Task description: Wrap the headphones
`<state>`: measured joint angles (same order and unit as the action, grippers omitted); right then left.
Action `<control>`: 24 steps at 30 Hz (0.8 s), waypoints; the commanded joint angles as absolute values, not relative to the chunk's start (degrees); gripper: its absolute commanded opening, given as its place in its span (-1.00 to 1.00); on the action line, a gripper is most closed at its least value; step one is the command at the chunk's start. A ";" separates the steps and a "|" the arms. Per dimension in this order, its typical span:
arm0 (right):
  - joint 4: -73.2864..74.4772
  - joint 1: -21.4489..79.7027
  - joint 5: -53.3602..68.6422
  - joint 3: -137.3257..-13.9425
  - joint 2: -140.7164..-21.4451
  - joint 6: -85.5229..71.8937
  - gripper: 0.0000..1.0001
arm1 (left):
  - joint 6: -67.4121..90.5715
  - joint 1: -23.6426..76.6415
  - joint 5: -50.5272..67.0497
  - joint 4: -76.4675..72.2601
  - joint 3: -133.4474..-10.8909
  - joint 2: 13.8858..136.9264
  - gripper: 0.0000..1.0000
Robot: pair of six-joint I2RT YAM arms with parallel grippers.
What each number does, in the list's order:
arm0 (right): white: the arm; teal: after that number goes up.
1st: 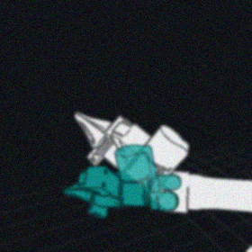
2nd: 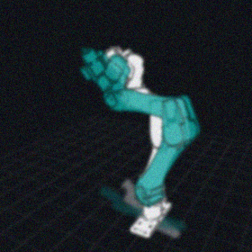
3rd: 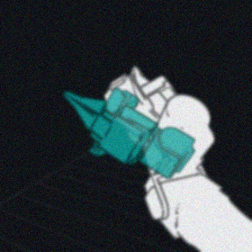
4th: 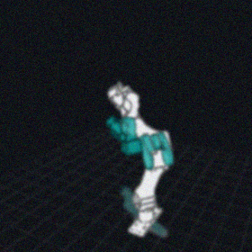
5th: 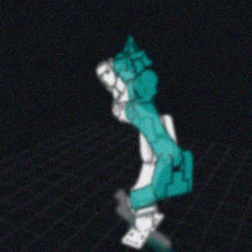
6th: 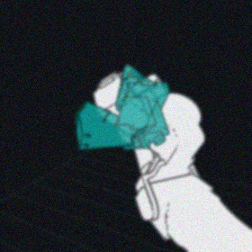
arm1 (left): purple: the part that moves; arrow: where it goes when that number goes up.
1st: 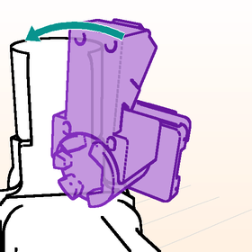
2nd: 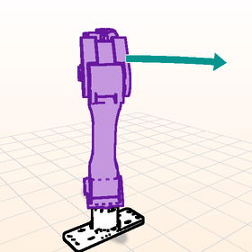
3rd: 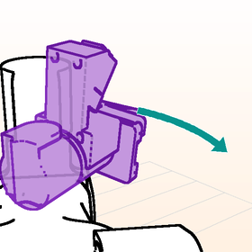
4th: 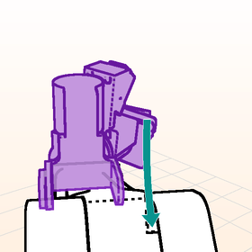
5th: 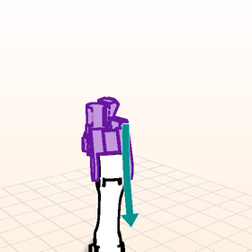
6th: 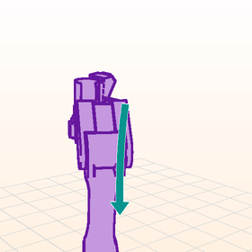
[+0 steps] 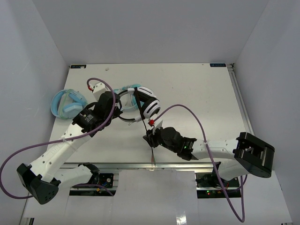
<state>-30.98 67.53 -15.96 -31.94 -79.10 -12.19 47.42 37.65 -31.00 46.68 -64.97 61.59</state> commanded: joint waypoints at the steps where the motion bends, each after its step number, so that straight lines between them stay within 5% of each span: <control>1: -35.81 67.76 -16.27 -30.45 -80.74 -12.03 -0.26 | 49.75 37.71 -30.06 41.48 -65.66 58.81 -1.00; 24: -53.58 68.51 -14.41 -22.88 -92.95 -16.44 -0.29 | 49.48 37.71 -30.59 40.96 -65.13 59.06 -1.00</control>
<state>-45.80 67.65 -13.91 -25.16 -91.21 -14.49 47.42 37.60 -30.82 46.27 -64.23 61.39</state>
